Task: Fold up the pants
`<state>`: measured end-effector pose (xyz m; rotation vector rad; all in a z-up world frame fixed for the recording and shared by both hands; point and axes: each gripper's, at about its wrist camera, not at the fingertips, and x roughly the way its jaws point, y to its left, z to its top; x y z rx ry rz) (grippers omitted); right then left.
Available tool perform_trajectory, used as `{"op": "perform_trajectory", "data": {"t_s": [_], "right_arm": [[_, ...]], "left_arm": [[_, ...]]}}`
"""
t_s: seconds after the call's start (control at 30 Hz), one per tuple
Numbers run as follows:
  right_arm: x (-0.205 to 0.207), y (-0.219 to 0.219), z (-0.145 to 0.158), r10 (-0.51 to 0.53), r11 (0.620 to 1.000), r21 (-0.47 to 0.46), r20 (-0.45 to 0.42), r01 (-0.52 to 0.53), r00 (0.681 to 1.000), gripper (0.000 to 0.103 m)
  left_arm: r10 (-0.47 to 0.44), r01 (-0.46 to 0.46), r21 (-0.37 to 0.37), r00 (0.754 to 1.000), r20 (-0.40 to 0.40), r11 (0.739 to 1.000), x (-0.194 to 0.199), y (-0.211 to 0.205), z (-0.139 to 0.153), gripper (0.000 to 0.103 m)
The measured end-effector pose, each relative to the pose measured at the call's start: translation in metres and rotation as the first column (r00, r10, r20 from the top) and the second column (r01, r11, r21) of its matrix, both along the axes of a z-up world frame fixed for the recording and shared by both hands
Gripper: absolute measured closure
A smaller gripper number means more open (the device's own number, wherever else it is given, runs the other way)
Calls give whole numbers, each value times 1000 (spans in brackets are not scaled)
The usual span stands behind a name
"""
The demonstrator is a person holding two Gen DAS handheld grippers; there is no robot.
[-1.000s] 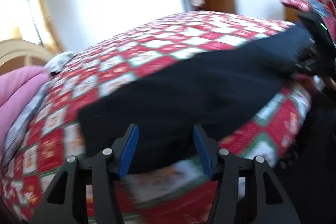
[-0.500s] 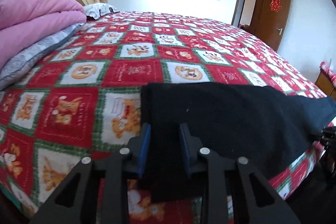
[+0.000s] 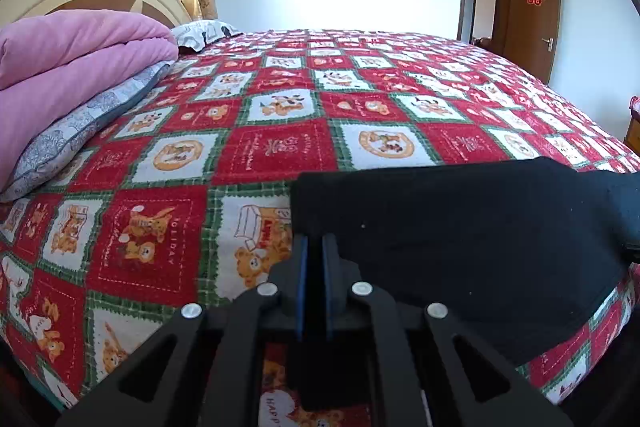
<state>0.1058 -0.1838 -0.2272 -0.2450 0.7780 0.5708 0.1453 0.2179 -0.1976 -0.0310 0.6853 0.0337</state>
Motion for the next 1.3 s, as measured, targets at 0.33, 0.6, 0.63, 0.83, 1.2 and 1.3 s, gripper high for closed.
{"op": "perform_trajectory", "data": {"t_s": [0.33, 0.6, 0.63, 0.83, 1.2, 1.3], "right_arm": [[-3, 1, 8, -15, 1000, -8, 33, 15, 999, 101], [2, -2, 2, -17, 998, -54, 20, 18, 1000, 99], [4, -3, 2, -18, 999, -51, 9, 18, 1000, 99], [17, -19, 4, -15, 999, 31, -87, 18, 996, 99], [33, -102, 73, -201, 957, 202, -49, 207, 978, 99], [33, -139, 101, -272, 934, 238, -17, 268, 962, 99]], "left_arm": [[75, -82, 55, 990, 119, 995, -31, -21, 32, 47], [-69, 68, 171, 998, 0, 983, -18, -79, -5, 38], [-70, 67, 183, 997, 13, 981, -20, -79, -9, 38], [-61, 53, 144, 997, 55, 988, -27, -73, -7, 35], [-168, 145, 161, 976, 138, 976, -37, -150, 36, 28], [-231, 215, 140, 966, 114, 967, -31, -180, 33, 28]]}}
